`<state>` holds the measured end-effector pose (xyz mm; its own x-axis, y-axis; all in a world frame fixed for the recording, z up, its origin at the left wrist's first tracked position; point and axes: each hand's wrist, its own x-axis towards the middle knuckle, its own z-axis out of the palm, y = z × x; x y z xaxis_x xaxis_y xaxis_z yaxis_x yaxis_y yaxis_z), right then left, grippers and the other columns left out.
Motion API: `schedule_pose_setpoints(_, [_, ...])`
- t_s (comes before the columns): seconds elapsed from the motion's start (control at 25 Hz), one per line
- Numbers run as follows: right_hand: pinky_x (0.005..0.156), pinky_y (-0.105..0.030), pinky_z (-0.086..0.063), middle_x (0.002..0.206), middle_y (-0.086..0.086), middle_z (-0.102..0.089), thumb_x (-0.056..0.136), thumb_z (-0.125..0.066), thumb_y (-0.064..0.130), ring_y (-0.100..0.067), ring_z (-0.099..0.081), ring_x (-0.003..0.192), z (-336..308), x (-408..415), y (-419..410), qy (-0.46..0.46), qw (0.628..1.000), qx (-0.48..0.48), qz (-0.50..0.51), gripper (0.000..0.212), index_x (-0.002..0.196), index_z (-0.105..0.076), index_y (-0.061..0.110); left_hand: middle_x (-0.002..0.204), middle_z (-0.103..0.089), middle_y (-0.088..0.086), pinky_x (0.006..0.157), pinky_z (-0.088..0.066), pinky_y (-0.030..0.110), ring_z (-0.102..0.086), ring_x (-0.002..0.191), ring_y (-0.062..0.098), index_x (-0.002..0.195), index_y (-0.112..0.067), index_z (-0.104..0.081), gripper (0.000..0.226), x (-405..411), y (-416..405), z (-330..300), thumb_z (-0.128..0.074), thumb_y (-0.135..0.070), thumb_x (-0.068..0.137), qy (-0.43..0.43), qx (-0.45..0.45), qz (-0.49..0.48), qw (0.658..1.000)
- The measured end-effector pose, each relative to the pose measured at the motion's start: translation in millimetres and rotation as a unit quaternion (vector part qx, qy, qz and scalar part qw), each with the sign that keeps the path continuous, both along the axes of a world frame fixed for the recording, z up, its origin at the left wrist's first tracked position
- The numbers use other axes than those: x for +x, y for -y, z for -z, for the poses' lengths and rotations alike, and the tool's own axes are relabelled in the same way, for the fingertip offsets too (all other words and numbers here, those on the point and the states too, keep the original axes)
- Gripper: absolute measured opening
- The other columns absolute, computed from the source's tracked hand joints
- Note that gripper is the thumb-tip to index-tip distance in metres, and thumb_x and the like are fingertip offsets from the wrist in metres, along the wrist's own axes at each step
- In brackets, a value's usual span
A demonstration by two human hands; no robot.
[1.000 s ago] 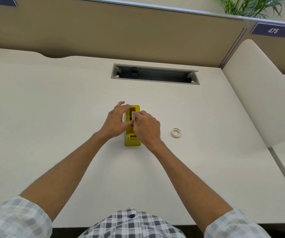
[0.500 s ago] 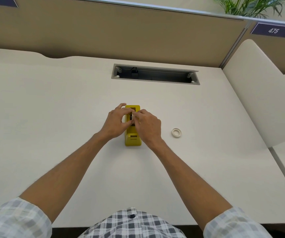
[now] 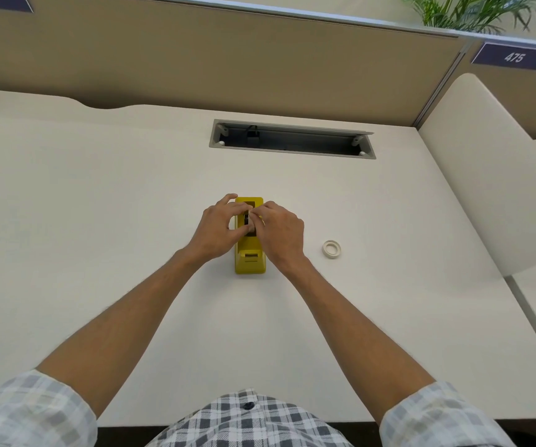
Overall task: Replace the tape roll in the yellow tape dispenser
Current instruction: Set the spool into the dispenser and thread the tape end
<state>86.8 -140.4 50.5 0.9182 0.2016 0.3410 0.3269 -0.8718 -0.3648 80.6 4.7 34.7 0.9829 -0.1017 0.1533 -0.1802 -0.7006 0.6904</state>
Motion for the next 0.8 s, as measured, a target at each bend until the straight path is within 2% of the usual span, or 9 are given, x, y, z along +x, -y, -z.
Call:
schedule_pose_setpoints(0.2, [0.059, -0.031, -0.049, 0.097, 0.001, -0.069, 0.095, -0.057, 0.026, -0.02, -0.064, 0.076, -1.9, -1.8, 3.8, -0.01, 0.998, 0.018, -0.052, 0.019, 0.099, -0.073, 0.017, 0.134, -0.059, 0.0, 0.112, -0.03, 0.053, -0.032, 0.141, 0.018, 0.125, -0.019, -0.061, 0.037, 1.3, -1.2, 1.7, -0.064, -0.027, 0.089, 0.004, 0.001, -0.002, 1.0])
schedule_pose_setpoints(0.6, [0.054, -0.026, -0.034, 0.092, -0.001, -0.067, 0.097, -0.054, 0.024, -0.021, -0.062, 0.076, -1.1, 6.3, 9.0, 0.013, 0.997, -0.036, -0.074, 0.021, 0.091, -0.074, 0.017, 0.132, -0.061, 0.0, 0.111, -0.031, 0.049, -0.035, 0.139, 0.02, 0.125, -0.018, -0.061, 0.039, 2.5, -1.2, 3.7, -0.065, -0.031, 0.088, 0.009, 0.019, 0.004, 1.0])
schedule_pose_setpoints(0.72, [0.051, -0.028, -0.042, 0.091, -0.001, -0.067, 0.095, -0.057, 0.023, -0.021, -0.062, 0.074, -1.9, 4.8, 9.1, 0.022, 0.995, -0.038, -0.085, 0.019, 0.092, -0.074, 0.017, 0.133, -0.06, -0.002, 0.111, -0.028, 0.047, -0.034, 0.14, 0.018, 0.126, -0.019, -0.06, 0.038, 2.9, -1.7, 4.2, -0.064, -0.029, 0.089, 0.007, 0.022, 0.005, 1.0])
schedule_pose_setpoints(0.8, [0.051, -0.027, -0.041, 0.09, -0.001, -0.068, 0.093, -0.06, 0.021, -0.022, -0.063, 0.073, -1.7, 3.7, 11.5, 0.027, 0.995, -0.03, -0.094, 0.015, 0.09, -0.074, 0.016, 0.134, -0.059, -0.001, 0.111, -0.028, 0.047, -0.034, 0.14, 0.019, 0.126, -0.018, -0.06, 0.038, 2.9, -1.5, 4.1, -0.064, -0.028, 0.089, 0.012, 0.022, 0.005, 1.0])
